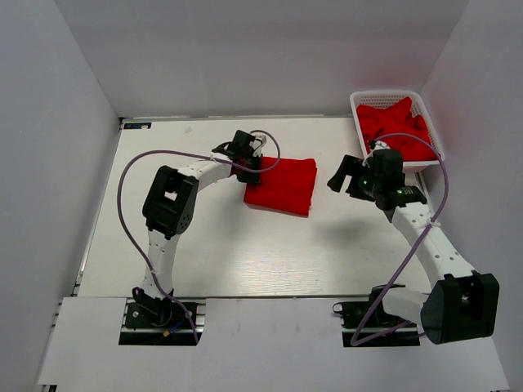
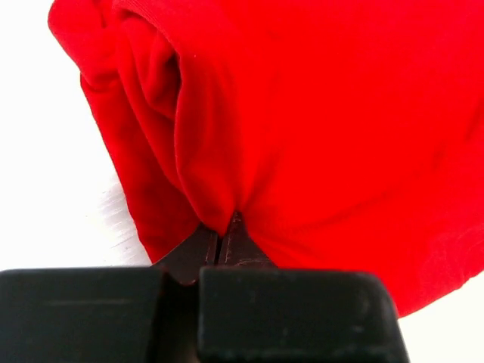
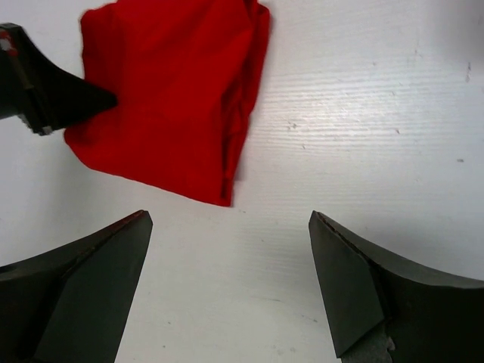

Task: Fold and stack the t-shirts
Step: Put the neatly folded tshirt into the corner of the board with the left arm

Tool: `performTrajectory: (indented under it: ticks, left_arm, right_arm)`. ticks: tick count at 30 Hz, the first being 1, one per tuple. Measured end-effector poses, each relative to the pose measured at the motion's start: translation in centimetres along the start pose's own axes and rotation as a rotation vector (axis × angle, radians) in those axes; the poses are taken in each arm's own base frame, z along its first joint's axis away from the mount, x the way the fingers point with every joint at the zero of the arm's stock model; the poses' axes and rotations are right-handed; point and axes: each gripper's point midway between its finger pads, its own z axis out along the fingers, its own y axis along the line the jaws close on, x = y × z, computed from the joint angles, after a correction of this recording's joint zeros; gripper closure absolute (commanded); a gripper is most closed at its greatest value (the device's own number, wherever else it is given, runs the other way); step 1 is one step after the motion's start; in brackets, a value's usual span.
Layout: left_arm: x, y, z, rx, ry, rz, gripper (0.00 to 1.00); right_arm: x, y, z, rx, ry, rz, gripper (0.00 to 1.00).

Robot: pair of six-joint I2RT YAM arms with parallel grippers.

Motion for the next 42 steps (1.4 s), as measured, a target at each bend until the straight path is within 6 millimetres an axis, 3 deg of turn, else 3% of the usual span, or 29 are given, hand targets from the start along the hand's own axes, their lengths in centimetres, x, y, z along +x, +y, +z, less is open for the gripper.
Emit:
performTrajectory:
  ticks: [5,9,18,24,28,31,36,42]
  left_arm:
    - [-0.3,1.0,-0.1,-0.029,-0.011,0.031,1.0]
    - [-1.5,4.2,-0.8,-0.114,-0.041,0.041,1.0]
    - [-5.4,16.2,-5.8,-0.387,-0.119,-0.02,1.0]
    - [-10.2,24.0,-11.0,-0.577,-0.22,-0.064,1.0]
    - [-13.1,29.3,-13.1,-0.668,-0.283,-0.074,1.0]
    - [-13.5,33.1,-13.6,-0.715,-0.293,-0.085,1.0]
    - [-12.6,38.7,-12.6,-0.756,-0.287,-0.113,1.0]
    - [-11.2,42.1,-11.6,-0.771,-0.283,-0.143,1.0]
  right_arm:
    - [1.3,-1.5,0.2,0.062,0.031,0.008,0.1]
    - [1.9,-2.1,0.3,0.085,0.039,0.01,0.1]
    - [1.9,-2.3,0.3,0.093,0.041,-0.009,0.1]
    - [1.9,-2.8,0.4,0.115,0.042,-0.028,0.1]
    - [1.7,-2.8,0.5,0.115,0.039,-0.035,0.1]
    - [1.3,-2.7,0.5,0.119,0.031,-0.036,0.1]
    - [0.0,-2.8,0.8,0.141,0.006,-0.039,0.1]
    - [-0.3,-3.2,1.7,0.161,0.016,-0.037,0.1]
